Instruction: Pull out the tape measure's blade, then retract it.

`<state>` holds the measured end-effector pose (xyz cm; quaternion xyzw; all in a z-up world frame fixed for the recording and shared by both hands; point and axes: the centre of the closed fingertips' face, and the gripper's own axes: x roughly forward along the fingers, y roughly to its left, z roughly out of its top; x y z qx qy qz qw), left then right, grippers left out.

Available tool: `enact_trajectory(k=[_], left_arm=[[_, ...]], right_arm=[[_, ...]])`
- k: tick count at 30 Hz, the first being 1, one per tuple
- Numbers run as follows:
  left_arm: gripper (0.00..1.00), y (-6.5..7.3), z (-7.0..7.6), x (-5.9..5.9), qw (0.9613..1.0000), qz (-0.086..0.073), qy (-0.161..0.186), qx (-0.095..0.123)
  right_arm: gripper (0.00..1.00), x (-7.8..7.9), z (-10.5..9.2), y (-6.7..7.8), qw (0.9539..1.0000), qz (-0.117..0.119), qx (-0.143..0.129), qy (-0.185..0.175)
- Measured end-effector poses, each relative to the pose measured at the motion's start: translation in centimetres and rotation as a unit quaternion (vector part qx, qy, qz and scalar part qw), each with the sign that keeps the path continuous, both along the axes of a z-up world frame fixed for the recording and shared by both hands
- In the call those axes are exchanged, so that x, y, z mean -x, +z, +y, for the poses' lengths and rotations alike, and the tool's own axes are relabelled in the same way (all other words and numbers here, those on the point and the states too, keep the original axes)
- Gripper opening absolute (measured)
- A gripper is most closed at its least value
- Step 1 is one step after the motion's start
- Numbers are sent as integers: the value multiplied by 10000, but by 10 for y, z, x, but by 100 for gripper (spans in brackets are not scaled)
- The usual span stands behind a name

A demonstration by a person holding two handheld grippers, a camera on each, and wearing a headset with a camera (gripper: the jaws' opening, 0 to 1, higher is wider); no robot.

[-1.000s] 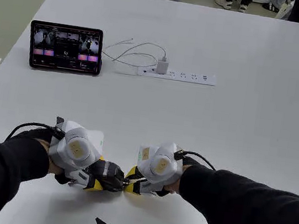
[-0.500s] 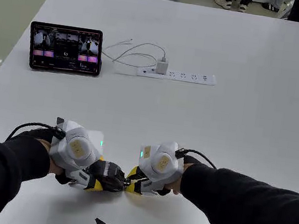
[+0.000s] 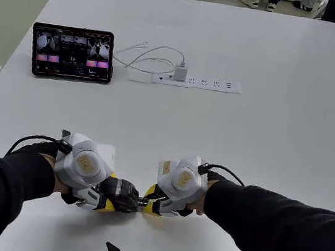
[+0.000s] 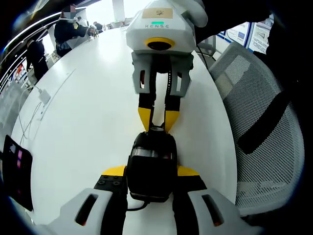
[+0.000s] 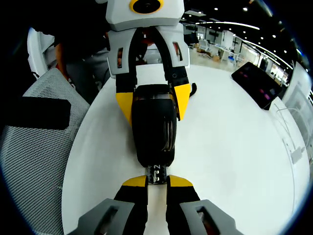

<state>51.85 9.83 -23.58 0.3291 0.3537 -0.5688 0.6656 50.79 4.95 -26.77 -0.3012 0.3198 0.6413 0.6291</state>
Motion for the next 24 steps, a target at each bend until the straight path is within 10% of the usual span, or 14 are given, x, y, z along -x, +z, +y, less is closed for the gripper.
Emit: enact_trajectory(k=[24], left_arm=[[30,0,0,0,10000,25,15,19]], right_arm=[[9,-1,-16,0,9999,99,32,-130]])
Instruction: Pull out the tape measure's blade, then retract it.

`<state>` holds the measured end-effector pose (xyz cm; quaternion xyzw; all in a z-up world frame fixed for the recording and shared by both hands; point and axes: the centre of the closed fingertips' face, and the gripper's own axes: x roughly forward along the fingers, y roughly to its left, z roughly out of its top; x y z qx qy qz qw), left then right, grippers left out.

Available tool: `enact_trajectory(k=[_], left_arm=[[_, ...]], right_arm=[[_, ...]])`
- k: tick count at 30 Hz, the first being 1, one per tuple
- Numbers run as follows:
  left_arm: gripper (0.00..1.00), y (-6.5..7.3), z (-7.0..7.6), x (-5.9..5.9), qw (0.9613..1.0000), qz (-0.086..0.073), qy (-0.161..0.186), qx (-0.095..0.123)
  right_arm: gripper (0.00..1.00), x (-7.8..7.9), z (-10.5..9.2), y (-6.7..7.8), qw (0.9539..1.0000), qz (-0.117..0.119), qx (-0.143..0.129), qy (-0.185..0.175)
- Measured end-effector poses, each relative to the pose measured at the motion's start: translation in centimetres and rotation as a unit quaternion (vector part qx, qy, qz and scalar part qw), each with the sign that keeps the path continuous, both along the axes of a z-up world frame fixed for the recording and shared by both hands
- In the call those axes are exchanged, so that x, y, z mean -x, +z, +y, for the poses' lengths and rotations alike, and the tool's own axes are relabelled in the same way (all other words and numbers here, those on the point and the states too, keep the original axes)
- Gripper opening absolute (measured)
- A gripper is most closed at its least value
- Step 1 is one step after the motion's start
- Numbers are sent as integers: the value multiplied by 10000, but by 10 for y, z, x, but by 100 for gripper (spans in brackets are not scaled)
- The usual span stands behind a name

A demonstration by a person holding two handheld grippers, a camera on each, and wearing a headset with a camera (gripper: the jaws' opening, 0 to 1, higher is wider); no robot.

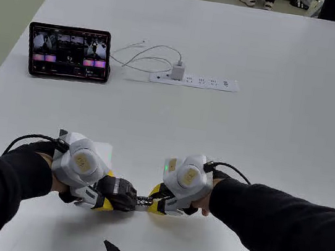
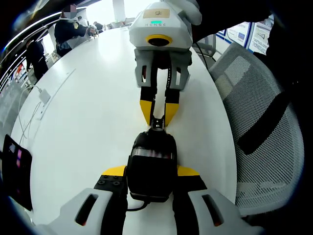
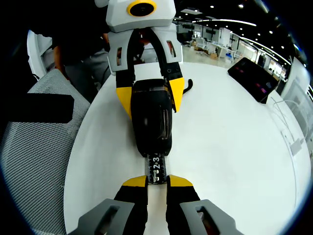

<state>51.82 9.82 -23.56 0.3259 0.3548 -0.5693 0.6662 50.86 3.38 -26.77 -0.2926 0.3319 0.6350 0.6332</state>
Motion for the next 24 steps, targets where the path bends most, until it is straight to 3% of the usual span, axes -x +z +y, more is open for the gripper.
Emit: enact_trajectory(k=[24], left_arm=[[30,-1,-1,0,10000,14,3,-16]], right_arm=[[9,-1,-19,0,10000,-20,77,-30]])
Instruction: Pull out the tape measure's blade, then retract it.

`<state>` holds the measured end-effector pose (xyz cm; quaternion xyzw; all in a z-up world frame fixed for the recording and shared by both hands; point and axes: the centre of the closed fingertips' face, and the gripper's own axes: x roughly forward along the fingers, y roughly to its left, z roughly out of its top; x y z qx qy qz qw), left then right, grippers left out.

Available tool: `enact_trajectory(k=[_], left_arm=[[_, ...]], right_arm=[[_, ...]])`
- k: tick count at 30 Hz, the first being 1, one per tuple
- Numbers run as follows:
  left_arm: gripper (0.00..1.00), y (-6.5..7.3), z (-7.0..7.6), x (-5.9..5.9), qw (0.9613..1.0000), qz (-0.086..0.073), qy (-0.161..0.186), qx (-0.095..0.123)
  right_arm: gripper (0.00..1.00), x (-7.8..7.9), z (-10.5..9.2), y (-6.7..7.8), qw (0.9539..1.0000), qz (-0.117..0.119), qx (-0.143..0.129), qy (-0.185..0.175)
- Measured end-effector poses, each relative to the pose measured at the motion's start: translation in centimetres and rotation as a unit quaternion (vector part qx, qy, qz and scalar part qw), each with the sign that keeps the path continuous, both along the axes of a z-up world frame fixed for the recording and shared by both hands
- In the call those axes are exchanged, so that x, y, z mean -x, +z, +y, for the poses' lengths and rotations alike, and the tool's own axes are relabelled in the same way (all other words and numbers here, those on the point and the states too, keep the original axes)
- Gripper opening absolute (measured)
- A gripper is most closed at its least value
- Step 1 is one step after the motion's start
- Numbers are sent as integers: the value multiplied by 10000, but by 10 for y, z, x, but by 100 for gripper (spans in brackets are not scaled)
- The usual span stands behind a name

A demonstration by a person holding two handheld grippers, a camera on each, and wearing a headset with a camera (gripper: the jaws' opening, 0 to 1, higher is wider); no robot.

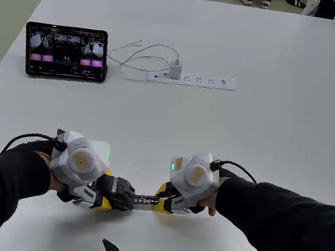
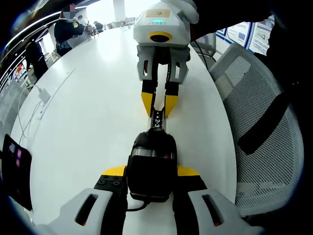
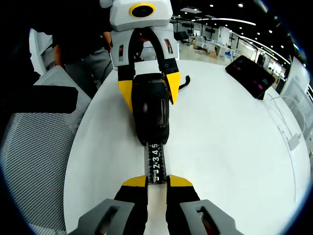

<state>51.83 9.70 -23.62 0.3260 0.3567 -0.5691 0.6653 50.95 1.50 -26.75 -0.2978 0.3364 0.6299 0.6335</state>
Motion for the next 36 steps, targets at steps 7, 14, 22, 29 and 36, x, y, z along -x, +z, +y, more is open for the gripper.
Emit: enact_trajectory(k=[7,14,22,29,36], left_arm=[[30,0,0,0,10000,5,-15,-6],[30,0,0,0,10000,-4,-5,1],[30,-1,-1,-1,10000,6,-4,13],[30,-1,-1,-1,10000,7,-10,14],[30,-1,-1,-1,10000,3,-16,11]], right_arm=[[9,0,-6,0,10000,12,16,-50],[9,-2,-11,-1,10000,17,47,-69],[9,-2,-19,-2,9999,25,92,-95],[9,-3,-26,-2,9998,30,106,-139],[9,-3,-35,-1,9997,37,125,-201]])
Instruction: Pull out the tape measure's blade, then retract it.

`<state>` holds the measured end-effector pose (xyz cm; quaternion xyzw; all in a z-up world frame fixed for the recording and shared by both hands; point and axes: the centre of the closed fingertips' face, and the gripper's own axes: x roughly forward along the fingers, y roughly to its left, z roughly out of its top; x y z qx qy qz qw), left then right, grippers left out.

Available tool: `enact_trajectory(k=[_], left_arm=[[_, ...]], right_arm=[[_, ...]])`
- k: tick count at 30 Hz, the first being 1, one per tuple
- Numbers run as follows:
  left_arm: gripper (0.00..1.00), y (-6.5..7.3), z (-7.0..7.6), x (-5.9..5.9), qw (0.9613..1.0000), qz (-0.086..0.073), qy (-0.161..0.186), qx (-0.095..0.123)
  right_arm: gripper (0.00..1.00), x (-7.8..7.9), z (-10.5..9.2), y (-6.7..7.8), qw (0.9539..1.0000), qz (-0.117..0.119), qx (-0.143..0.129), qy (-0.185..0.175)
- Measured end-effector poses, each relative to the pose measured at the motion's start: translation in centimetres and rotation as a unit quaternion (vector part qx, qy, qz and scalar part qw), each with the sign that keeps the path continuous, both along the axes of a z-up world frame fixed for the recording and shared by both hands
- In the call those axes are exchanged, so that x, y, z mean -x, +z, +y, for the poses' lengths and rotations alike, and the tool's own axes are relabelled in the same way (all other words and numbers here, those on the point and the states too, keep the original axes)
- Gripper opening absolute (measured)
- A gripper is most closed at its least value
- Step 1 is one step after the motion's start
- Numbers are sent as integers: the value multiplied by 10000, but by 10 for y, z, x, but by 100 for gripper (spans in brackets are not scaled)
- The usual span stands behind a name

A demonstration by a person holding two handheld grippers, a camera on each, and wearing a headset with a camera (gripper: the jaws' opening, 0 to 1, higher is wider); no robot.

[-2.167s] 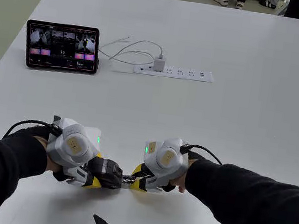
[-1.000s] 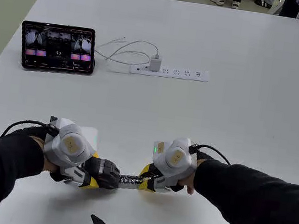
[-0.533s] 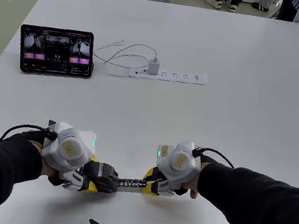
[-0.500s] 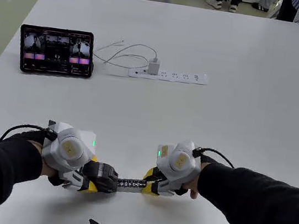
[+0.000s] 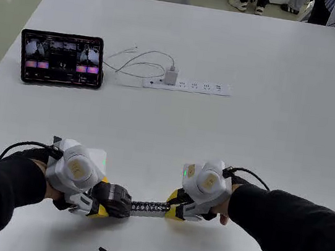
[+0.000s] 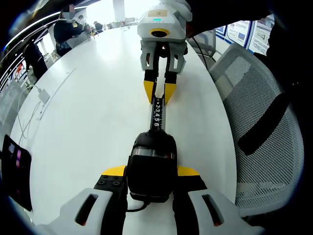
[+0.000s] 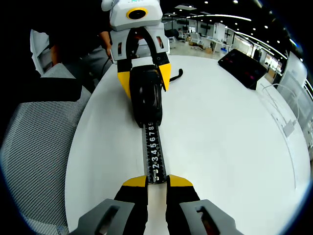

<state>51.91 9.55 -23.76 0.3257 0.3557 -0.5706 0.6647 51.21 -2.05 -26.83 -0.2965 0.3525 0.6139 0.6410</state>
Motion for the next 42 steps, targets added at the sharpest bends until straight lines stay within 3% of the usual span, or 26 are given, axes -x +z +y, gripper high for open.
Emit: enact_trajectory(k=[42], left_arm=[[30,1,0,1,10000,-1,-9,0]], right_arm=[[9,3,-23,0,9999,41,47,-135]])
